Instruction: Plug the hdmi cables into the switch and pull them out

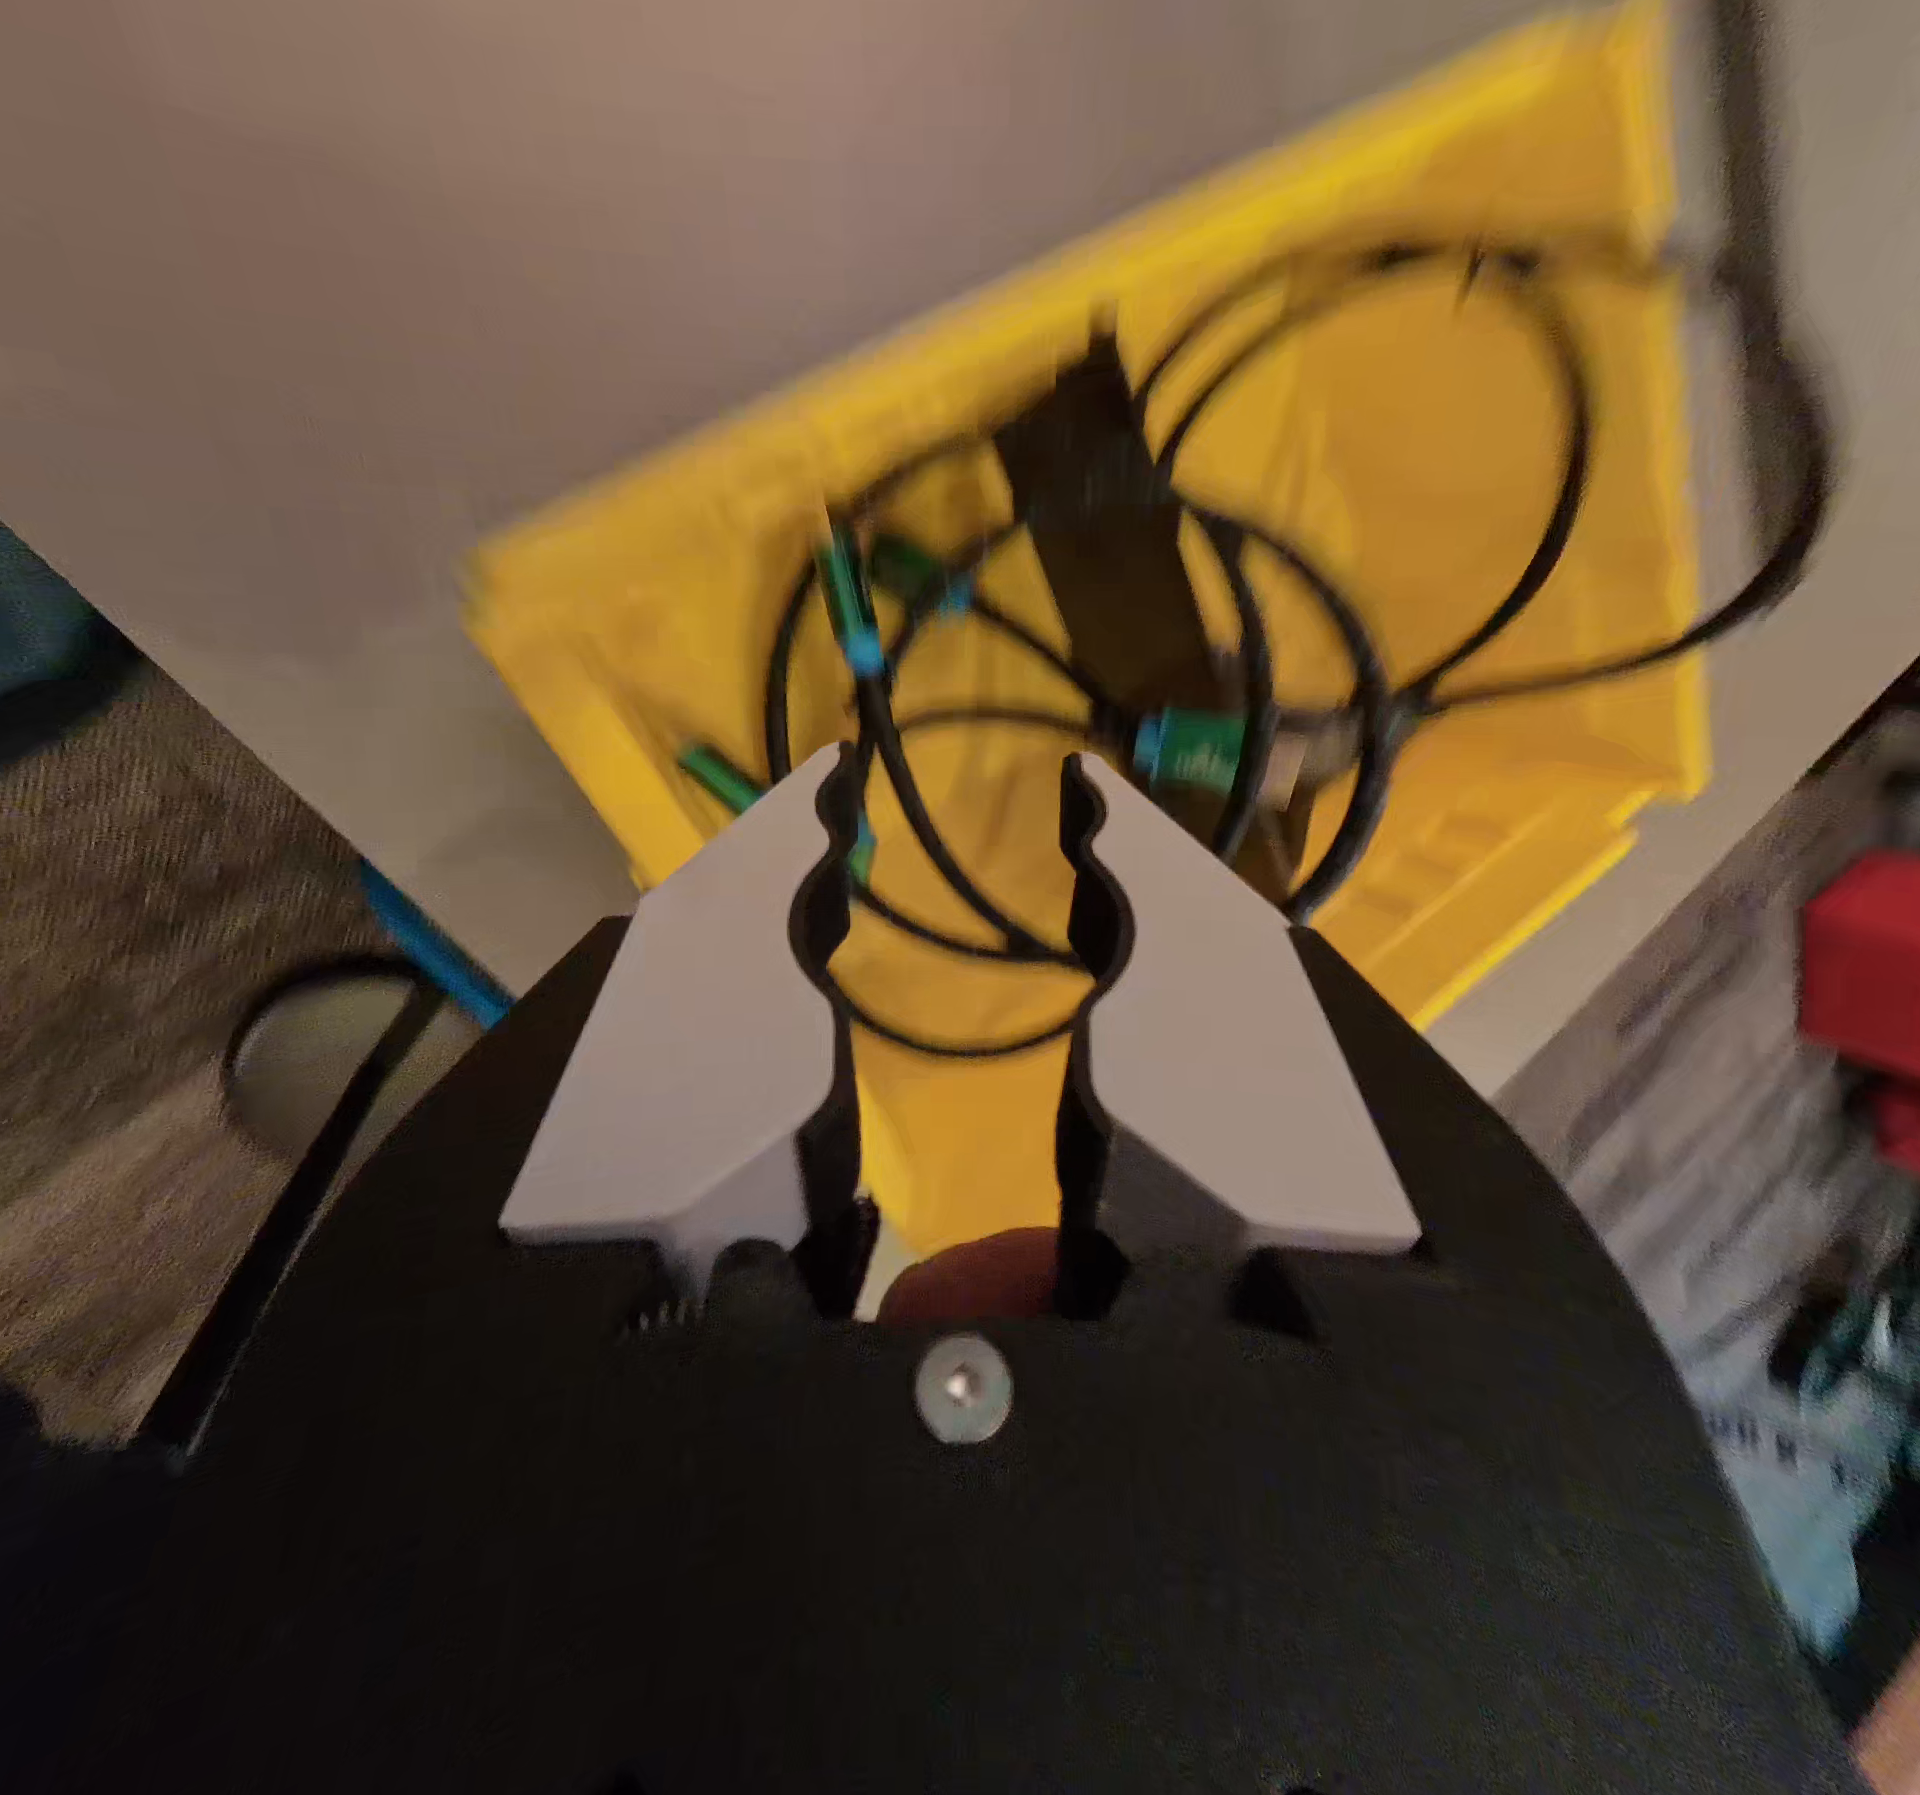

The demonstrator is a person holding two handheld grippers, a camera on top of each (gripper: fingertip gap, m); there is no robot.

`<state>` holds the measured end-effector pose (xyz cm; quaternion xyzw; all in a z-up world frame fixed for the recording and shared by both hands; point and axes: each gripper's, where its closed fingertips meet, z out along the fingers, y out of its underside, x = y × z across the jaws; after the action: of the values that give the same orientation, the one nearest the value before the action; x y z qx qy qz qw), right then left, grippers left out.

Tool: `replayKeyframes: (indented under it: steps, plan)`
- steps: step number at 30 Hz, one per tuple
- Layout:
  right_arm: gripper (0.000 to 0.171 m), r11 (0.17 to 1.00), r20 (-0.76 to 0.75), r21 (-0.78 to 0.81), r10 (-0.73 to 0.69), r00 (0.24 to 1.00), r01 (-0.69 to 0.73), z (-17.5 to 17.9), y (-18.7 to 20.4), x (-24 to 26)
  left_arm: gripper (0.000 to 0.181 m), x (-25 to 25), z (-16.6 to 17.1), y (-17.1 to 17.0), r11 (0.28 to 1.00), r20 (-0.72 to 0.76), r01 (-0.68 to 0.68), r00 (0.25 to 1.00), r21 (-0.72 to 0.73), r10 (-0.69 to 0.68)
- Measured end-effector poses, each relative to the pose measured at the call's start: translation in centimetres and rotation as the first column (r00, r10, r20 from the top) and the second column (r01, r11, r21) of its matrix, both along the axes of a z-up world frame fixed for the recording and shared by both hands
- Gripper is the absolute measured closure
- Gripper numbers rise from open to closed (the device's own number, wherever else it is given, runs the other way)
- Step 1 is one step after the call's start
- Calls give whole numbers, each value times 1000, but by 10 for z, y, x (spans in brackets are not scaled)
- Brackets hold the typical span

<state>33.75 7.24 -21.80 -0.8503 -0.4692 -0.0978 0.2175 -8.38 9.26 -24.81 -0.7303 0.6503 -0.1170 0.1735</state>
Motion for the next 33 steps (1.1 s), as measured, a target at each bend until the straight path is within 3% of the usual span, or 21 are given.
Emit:
replayKeyframes:
  steps: [3,5,8,10,15,20,22,24,28,31,33]
  plan:
    - [136,959,-191,217,223,956,-181,44,9,-85,93,10,6,3,1000,31,-1,1000,30,0]
    - [135,908,-364,295,395,844,-298,65,-1,-157,93,17,11,5,998,48,-4,999,61,1]
    - [127,859,-581,295,509,635,-418,76,-20,-242,93,28,19,6,990,46,11,999,143,-18]
    - [127,853,-720,265,485,495,-451,80,-25,-283,93,36,25,5,974,24,35,999,225,-41]
    - [118,895,-818,163,358,451,-416,55,-4,-337,93,57,43,1,922,16,75,996,381,-88]
    - [116,880,-946,56,198,258,-471,59,-15,-364,93,65,52,11,829,-46,87,996,552,-74]
    - [129,876,-968,49,159,192,-480,65,-16,-366,93,65,48,11,795,-118,131,990,592,-75]
    - [149,891,-959,61,177,220,-450,60,-11,-365,93,70,47,10,771,-143,152,987,618,-79]
    - [160,906,-929,123,248,274,-404,59,-6,-356,92,77,51,12,723,-161,159,985,672,-67]
    - [160,909,-905,192,310,290,-370,73,-2,-340,56,81,61,14,753,-73,63,997,655,-21]
    - [160,912,-883,244,349,313,-328,88,3,-323,56,79,75,20,734,-15,14,1000,680,-6]
